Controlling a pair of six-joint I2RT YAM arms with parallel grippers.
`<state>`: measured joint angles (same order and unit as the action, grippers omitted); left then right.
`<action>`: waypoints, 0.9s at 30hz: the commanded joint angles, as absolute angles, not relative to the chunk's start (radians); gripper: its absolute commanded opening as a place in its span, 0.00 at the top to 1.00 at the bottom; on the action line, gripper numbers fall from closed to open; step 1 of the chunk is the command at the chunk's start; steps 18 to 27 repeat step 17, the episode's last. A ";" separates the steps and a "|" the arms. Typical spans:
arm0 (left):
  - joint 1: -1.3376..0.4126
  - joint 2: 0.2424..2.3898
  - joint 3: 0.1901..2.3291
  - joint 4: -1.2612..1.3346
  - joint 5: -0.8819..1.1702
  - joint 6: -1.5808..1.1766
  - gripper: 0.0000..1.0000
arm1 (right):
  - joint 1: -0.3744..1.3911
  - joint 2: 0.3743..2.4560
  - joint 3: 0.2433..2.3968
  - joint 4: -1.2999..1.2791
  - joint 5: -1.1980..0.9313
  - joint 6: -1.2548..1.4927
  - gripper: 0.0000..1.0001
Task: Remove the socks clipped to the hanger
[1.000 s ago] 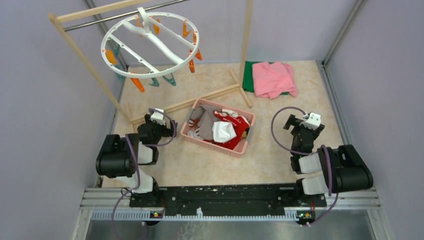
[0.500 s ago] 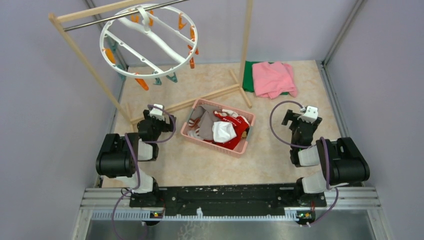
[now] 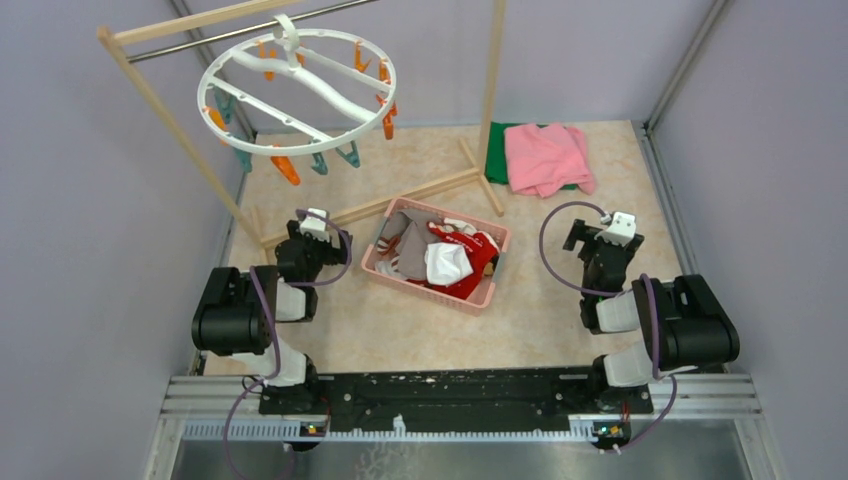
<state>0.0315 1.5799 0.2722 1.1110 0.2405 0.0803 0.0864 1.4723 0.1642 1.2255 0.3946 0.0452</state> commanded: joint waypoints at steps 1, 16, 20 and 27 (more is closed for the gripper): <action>0.020 1.572 0.288 1.146 0.228 0.085 0.01 | 0.080 1.461 0.169 1.258 0.382 0.050 0.01; 0.011 1.568 0.286 1.147 0.209 0.089 0.01 | 0.080 1.462 0.169 1.258 0.383 0.050 0.01; 0.011 1.567 0.284 1.153 0.208 0.089 0.01 | 0.080 1.462 0.168 1.258 0.383 0.051 0.01; 0.011 1.567 0.284 1.153 0.208 0.089 0.01 | 0.080 1.462 0.168 1.258 0.383 0.051 0.01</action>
